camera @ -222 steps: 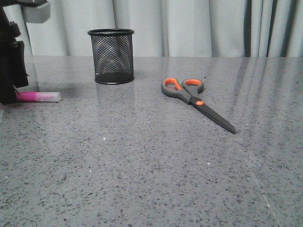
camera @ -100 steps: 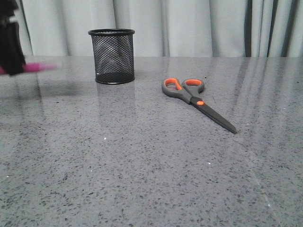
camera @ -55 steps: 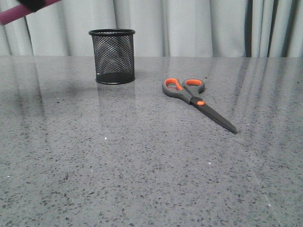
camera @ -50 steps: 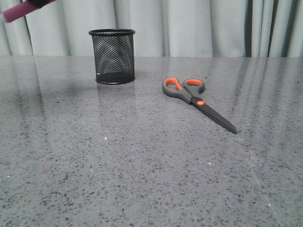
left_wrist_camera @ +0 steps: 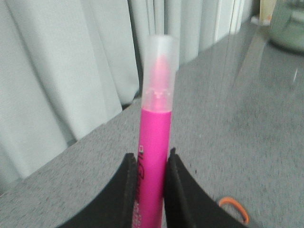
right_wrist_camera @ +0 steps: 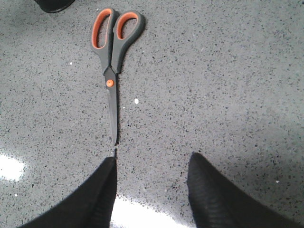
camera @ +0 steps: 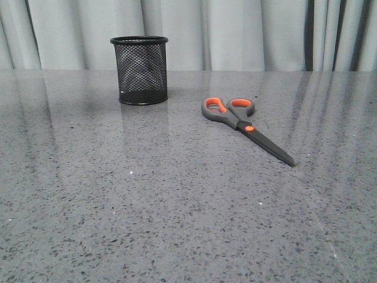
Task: Put pen and scissors into bin
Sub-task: 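Lift the pink highlighter with the left gripper and carry it over the mesh cup, then lower the highlighter into the mesh cup and open the left gripper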
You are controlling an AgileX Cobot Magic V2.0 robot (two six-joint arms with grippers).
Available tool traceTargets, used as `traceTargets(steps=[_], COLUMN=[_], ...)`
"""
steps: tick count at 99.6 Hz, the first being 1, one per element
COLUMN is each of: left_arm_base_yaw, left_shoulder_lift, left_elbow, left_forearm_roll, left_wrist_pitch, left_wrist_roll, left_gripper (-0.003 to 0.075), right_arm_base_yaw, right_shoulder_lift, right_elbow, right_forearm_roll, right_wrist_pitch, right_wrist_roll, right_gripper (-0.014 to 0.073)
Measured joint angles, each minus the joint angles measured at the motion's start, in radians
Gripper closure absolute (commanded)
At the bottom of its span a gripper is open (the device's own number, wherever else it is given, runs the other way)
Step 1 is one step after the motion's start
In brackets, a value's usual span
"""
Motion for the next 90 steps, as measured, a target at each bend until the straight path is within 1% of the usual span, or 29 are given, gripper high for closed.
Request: traceTargets(steps=[13,27,69,90], left_arm_base_yaw=[0.000,0.000,0.000,0.000], left_shoulder_lift=[0.066,0.130,0.208,0.215], left_elbow=[0.000,0.000,0.000,0.000], left_forearm_roll=[-0.152,-0.236,-0.258,-0.206], left_wrist_pitch=[0.002,0.004,0.004,0.004], left_wrist_roll=[0.093,0.158,0.216,0.222], left_gripper=[0.0741,0.0741,0.0741,0.0741], right_arm_base_yaw=[0.000,0.000,0.000,0.000], right_shoulder_lift=[0.000,0.000,0.000,0.000], right_elbow=[0.000,0.000,0.000,0.000], right_forearm_roll=[0.000,0.002,0.002,0.002], right_wrist_pitch=[0.000,0.000,0.000,-0.002], right_wrist_roll=[0.000,0.000,0.000,0.000], right_gripper=[0.0284,0.0284,0.0284,0.0284])
